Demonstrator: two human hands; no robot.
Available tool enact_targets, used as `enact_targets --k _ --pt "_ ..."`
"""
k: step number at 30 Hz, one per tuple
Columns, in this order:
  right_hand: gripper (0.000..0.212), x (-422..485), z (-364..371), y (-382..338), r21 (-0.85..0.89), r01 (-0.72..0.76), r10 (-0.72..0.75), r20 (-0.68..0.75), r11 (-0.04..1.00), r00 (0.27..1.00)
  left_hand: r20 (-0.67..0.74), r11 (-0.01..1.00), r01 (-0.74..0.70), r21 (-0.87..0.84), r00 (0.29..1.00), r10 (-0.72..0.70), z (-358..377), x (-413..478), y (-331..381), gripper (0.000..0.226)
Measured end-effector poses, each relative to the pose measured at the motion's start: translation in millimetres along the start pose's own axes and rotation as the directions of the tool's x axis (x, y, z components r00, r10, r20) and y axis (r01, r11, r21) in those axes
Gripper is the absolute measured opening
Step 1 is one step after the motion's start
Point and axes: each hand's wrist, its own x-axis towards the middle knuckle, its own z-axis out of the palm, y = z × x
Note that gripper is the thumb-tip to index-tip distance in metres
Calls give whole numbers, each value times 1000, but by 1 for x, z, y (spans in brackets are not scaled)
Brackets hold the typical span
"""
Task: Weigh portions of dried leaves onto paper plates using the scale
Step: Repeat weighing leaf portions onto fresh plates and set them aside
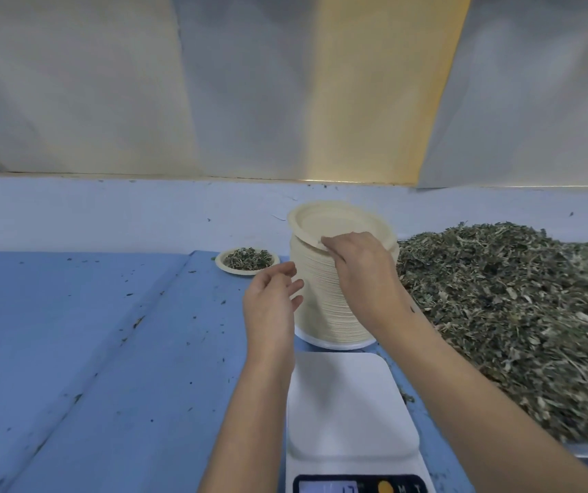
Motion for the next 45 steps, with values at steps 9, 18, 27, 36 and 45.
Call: enact_targets --k 9,18,27,36,45 --pt "29 -36 -1 -44 40 350 -333 -222 936 916 -26 963 -182 200 981 191 -29 10 23 24" --pt "49 -55 -40 -50 768 -375 583 2 520 813 67 949 -110 297 993 94 -55 -9 33 14" --pt "36 -100 -57 3 853 -373 767 -49 366 640 146 882 -46 470 989 -26 -53 -20 45 35" --pt "37 -136 -30 19 600 -612 733 61 515 677 76 666 64 743 981 -179 -51 -11 17 39" --pt "42 -140 -26 17 381 -641 659 101 666 745 55 545 96 833 965 -255 -54 -7 9 43"
